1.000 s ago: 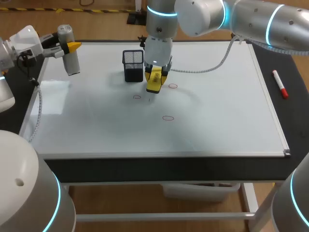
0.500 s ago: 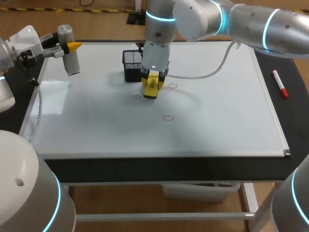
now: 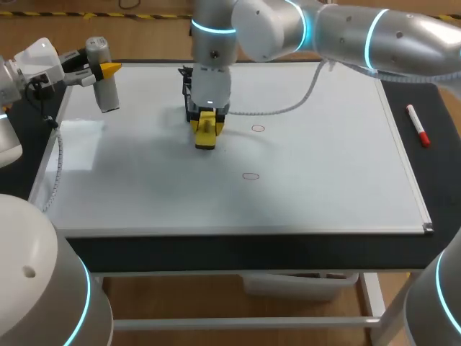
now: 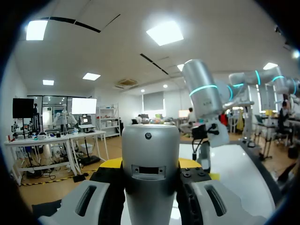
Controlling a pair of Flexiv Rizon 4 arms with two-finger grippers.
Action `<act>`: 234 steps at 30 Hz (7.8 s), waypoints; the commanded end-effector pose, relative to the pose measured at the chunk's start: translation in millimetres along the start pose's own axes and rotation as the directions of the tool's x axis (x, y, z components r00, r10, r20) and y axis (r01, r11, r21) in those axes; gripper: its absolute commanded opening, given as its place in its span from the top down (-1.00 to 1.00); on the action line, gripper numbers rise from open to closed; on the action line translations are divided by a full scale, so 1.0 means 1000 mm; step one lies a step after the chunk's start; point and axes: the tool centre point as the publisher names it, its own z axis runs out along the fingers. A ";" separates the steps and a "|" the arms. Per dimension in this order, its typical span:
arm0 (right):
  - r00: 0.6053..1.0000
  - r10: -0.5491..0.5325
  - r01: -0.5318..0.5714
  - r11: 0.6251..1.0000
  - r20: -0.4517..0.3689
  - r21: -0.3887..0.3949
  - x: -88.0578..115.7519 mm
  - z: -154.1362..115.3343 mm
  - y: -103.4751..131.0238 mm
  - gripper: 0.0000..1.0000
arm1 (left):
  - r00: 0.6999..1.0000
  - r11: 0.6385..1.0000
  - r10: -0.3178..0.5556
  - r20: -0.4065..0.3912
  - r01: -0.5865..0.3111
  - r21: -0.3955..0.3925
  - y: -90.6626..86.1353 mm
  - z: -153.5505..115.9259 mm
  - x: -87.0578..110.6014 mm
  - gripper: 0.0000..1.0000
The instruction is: Pick up the inspection probe, press it on each red-marked spot on the whiteboard one by one, put down the probe, pick up the eraser, and wipe off all the red marks.
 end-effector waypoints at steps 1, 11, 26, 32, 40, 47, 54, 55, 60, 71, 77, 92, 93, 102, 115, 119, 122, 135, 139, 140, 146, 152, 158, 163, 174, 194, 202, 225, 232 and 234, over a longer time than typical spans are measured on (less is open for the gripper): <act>0.999 -0.016 0.016 1.000 -0.037 -0.019 -0.015 0.008 -0.009 1.00 | 1.000 1.000 0.002 0.002 -0.002 0.000 -0.001 0.000 0.001 1.00; 0.997 -0.060 0.058 0.998 -0.048 -0.038 -0.028 0.019 -0.009 1.00 | 1.000 1.000 0.002 0.002 -0.002 0.000 -0.001 0.000 0.001 1.00; 0.995 -0.062 0.060 0.998 -0.080 -0.020 -0.025 0.028 0.002 1.00 | 1.000 1.000 0.002 0.002 -0.002 0.000 -0.001 0.000 0.001 1.00; 0.993 -0.052 0.054 0.998 -0.105 0.020 -0.021 0.028 0.009 1.00 | 1.000 1.000 0.002 0.002 -0.002 0.000 -0.001 0.000 0.001 1.00; 0.994 -0.016 0.023 0.998 -0.109 0.062 -0.007 0.027 0.017 1.00 | 1.000 1.000 0.002 0.002 -0.002 0.000 -0.001 0.000 0.001 1.00; 0.995 0.019 -0.012 0.997 -0.101 0.076 0.007 0.027 0.023 1.00 | 1.000 1.000 0.002 0.002 -0.002 0.000 -0.001 0.000 0.001 1.00; 0.995 0.040 -0.033 0.996 -0.096 0.081 0.019 0.024 0.024 1.00 | 1.000 1.000 0.002 0.002 -0.002 0.000 -0.001 0.000 0.001 1.00; 0.995 0.043 -0.035 0.996 -0.095 0.081 0.020 0.024 0.024 1.00 | 1.000 1.000 0.002 0.002 -0.002 0.000 -0.001 0.000 0.001 1.00; 0.994 0.056 -0.048 0.995 -0.095 0.082 0.025 0.024 0.023 1.00 | 1.000 1.000 0.002 0.002 -0.002 0.000 -0.001 0.000 0.001 1.00; 0.995 0.048 -0.037 0.993 -0.092 0.116 0.023 0.000 0.027 1.00 | 1.000 1.000 0.002 0.002 -0.002 0.000 -0.001 0.000 0.001 1.00; 0.994 0.038 -0.025 0.991 -0.099 0.128 0.024 -0.017 0.025 1.00 | 1.000 1.000 0.002 0.002 -0.002 0.000 -0.001 0.000 0.001 1.00; 0.993 0.035 -0.021 0.991 -0.110 0.129 0.025 -0.023 0.024 1.00 | 1.000 1.000 0.002 0.002 -0.002 0.000 -0.001 0.000 0.001 1.00; 0.993 0.035 -0.021 0.991 -0.110 0.129 0.025 -0.023 0.024 1.00 | 1.000 1.000 0.002 0.002 -0.002 0.000 -0.001 0.000 0.001 1.00; 0.993 0.035 -0.021 0.991 -0.110 0.129 0.025 -0.023 0.024 1.00 | 1.000 1.000 0.002 0.002 -0.002 0.000 -0.001 0.000 0.001 1.00; 0.989 0.138 -0.129 0.982 -0.053 0.137 0.068 -0.039 0.014 1.00 | 1.000 1.000 0.002 0.002 -0.002 0.000 -0.001 0.000 0.001 1.00; 0.980 0.196 -0.193 0.973 -0.018 0.129 0.092 -0.041 0.009 1.00 | 1.000 1.000 0.002 0.002 -0.002 0.000 -0.001 0.000 0.001 1.00; 0.970 0.242 -0.242 0.963 0.012 0.119 0.111 -0.042 0.007 1.00 | 1.000 1.000 0.002 0.002 -0.002 0.000 -0.001 0.000 0.001 1.00; 0.885 0.457 -0.464 0.881 0.088 0.093 0.208 -0.048 0.000 1.00 | 1.000 1.000 0.002 0.002 -0.002 0.000 -0.001 0.000 0.001 1.00; 0.849 0.519 -0.527 0.846 0.096 0.086 0.237 -0.049 0.000 1.00 | 1.000 1.000 0.002 0.002 -0.002 0.000 -0.001 0.000 0.001 1.00; 0.843 0.530 -0.537 0.839 0.093 0.084 0.244 -0.049 0.001 1.00 | 1.000 1.000 0.002 0.002 -0.002 0.000 -0.001 0.000 0.001 1.00; 0.804 0.586 -0.593 0.803 0.097 0.064 0.276 -0.048 0.000 1.00 | 1.000 1.000 0.002 0.002 -0.002 0.000 -0.001 0.000 0.001 1.00; 0.769 0.630 -0.637 0.769 0.110 0.051 0.304 -0.049 0.001 1.00 | 1.000 1.000 0.002 0.002 -0.002 0.000 -0.001 0.000 0.001 1.00; 0.754 0.649 -0.655 0.754 0.097 0.050 0.322 -0.054 -0.003 1.00 | 1.000 1.000 0.002 0.002 -0.002 0.000 -0.001 0.000 0.001 1.00; 0.745 0.662 -0.666 0.744 0.080 0.047 0.331 -0.056 -0.007 1.00 | 1.000 1.000 0.002 0.002 -0.002 0.000 -0.001 0.000 0.001 1.00; 0.743 0.666 -0.669 0.741 0.059 0.054 0.340 -0.063 -0.015 1.00 | 1.000 1.000 0.002 0.002 -0.002 0.000 -0.001 0.000 0.001 1.00; 0.743 0.666 -0.669 0.741 0.059 0.054 0.340 -0.063 -0.015 1.00 | 0.998 1.000 -0.005 -0.068 0.005 -0.009 -0.005 0.007 0.021 1.00; 0.743 0.666 -0.669 0.741 0.059 0.054 0.340 -0.063 -0.015 1.00 | 0.982 1.000 -0.008 -0.189 0.005 -0.019 -0.006 0.022 0.053 1.00; 0.743 0.666 -0.669 0.741 0.059 0.054 0.340 -0.063 -0.015 1.00 | 0.867 0.999 -0.036 -0.496 0.024 -0.030 -0.005 0.061 0.138 1.00; 0.743 0.666 -0.669 0.741 0.059 0.054 0.340 -0.063 -0.015 1.00 | 0.817 0.999 -0.049 -0.575 0.041 -0.027 -0.006 0.072 0.168 1.00; 0.743 0.666 -0.669 0.741 0.059 0.054 0.340 -0.063 -0.015 1.00 | 0.801 0.998 -0.056 -0.596 0.049 -0.028 -0.005 0.075 0.177 1.00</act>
